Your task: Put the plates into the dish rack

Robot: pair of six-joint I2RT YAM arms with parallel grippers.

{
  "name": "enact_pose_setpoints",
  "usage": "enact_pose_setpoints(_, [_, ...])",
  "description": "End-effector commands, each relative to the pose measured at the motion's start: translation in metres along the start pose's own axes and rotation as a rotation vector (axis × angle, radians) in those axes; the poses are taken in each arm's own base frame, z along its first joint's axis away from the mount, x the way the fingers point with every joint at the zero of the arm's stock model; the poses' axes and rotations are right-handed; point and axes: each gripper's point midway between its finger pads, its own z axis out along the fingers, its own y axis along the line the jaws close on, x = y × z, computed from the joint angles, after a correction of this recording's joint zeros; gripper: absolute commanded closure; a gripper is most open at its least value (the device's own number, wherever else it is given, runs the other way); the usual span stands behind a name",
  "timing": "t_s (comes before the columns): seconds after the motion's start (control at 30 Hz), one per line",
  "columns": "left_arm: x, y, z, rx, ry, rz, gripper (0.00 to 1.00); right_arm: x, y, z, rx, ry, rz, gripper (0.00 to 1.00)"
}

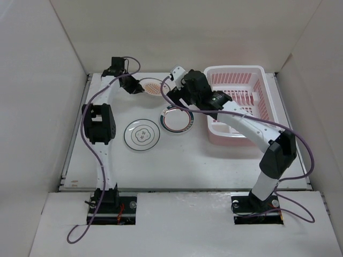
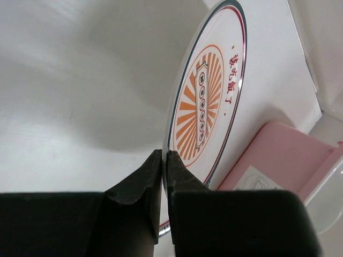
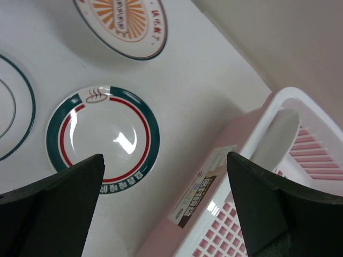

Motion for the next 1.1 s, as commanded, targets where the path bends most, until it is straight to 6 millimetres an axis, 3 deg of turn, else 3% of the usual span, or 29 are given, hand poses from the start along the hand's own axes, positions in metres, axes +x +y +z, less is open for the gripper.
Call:
enact_pose_setpoints(0.0, [0.004,-0.020,-0.085,-0.005,-0.039,0.002,1.00,-0.036,-0.015,-0.010,0.090,-0.119,-0.042,0.00])
enact_pose_setpoints(0.03, [0.013,-0.013,-0.087,-0.015,-0.016,-0.015,1.00,-0.031,-0.010,-0.003,0.074,-0.113,-0.062,0.00])
enact_pose_setpoints(0.07, [0.017,-0.017,-0.095,-0.001,-0.010,-0.036,1.00,-0.034,-0.011,-0.003,0.078,-0.122,-0.071,0.00])
enact_pose_setpoints(0.1, [0.020,-0.025,-0.111,0.028,-0.019,-0.025,1.00,-0.032,0.000,0.002,0.049,-0.119,-0.081,0.00])
enact_pose_setpoints(0.17, [0.035,-0.033,-0.118,0.043,0.001,-0.027,1.00,-0.027,0.008,0.010,0.023,-0.107,-0.109,0.00])
enact_pose_setpoints(0.37, [0.079,-0.051,-0.142,0.109,0.085,-0.027,1.00,-0.043,0.032,0.015,-0.076,-0.165,-0.138,0.00])
enact_pose_setpoints(0.5, [0.089,-0.056,-0.154,0.128,0.092,-0.024,1.00,-0.043,0.050,0.024,-0.120,-0.160,-0.162,0.00])
enact_pose_setpoints(0.67, [0.103,-0.065,-0.165,0.160,0.103,0.004,1.00,-0.033,0.051,0.036,-0.101,-0.124,-0.167,0.03])
enact_pose_setpoints(0.8, [0.112,-0.068,-0.173,0.183,0.122,0.007,1.00,-0.029,0.046,0.043,-0.056,-0.104,-0.145,0.18])
enact_pose_setpoints(0.9, [0.114,-0.069,-0.176,0.197,0.125,0.011,1.00,-0.026,0.048,0.044,-0.057,-0.101,-0.136,0.19])
enact_pose_setpoints(0.97, [0.117,-0.069,-0.179,0.204,0.134,0.013,1.00,-0.025,0.050,0.048,-0.057,-0.100,-0.127,0.31])
enact_pose_setpoints(1.0, [0.117,-0.069,-0.179,0.204,0.134,0.013,1.00,-0.025,0.050,0.048,-0.058,-0.100,-0.113,0.38])
enact_pose_setpoints(1.03, [0.119,-0.067,-0.177,0.202,0.146,0.010,1.00,-0.025,0.050,0.048,-0.058,-0.100,-0.113,0.66])
enact_pose_setpoints(1.07, [0.118,-0.069,-0.177,0.210,0.141,0.014,1.00,-0.024,0.049,0.048,-0.050,-0.096,-0.099,0.71])
